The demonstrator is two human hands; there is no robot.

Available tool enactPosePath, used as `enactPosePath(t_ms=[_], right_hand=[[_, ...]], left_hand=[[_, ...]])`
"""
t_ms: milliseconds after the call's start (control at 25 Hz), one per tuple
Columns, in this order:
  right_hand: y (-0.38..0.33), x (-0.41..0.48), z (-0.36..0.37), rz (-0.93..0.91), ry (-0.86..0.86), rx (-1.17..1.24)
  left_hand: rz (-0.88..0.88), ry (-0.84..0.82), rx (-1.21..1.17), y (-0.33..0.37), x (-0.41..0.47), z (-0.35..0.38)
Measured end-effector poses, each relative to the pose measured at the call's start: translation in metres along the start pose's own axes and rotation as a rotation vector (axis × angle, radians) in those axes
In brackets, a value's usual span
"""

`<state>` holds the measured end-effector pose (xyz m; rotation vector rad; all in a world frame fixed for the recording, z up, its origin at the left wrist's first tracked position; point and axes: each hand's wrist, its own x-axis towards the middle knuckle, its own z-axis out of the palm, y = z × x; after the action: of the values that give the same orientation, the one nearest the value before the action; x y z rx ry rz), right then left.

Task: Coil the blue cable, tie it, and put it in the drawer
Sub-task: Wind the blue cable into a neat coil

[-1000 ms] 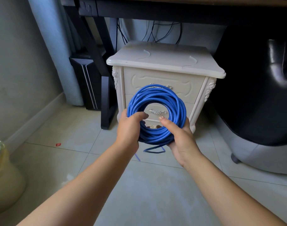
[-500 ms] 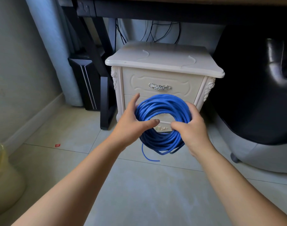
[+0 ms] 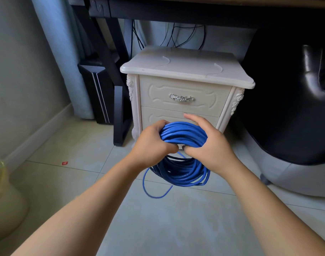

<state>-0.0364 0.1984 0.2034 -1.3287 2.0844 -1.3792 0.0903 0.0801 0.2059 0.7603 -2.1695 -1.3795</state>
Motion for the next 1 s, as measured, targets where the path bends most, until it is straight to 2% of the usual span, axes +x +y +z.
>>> enactPosePath(t_ms=[360,600,760,880,1000], right_hand=[[0.013,-0.001,-0.001,0.228,0.073,0.494],[0.016,-0.007,0.030,0.377,0.038,0.808],[0.020,-0.005,0.036,0.400,0.140,0.866],[0.025,-0.001,0.032,0.460,0.217,0.883],[0.026,0.003,0.027,0.483,0.262,0.876]], left_hand=[[-0.209,0.195,-0.483,-0.002,0.009,-0.007],[-0.356,0.314,-0.792,-0.002,0.008,0.003],[-0.358,0.249,-0.824,-0.005,0.002,0.014],[-0.306,0.099,-0.743,-0.011,0.000,0.015],[-0.338,-0.003,-0.629,-0.015,0.000,0.010]])
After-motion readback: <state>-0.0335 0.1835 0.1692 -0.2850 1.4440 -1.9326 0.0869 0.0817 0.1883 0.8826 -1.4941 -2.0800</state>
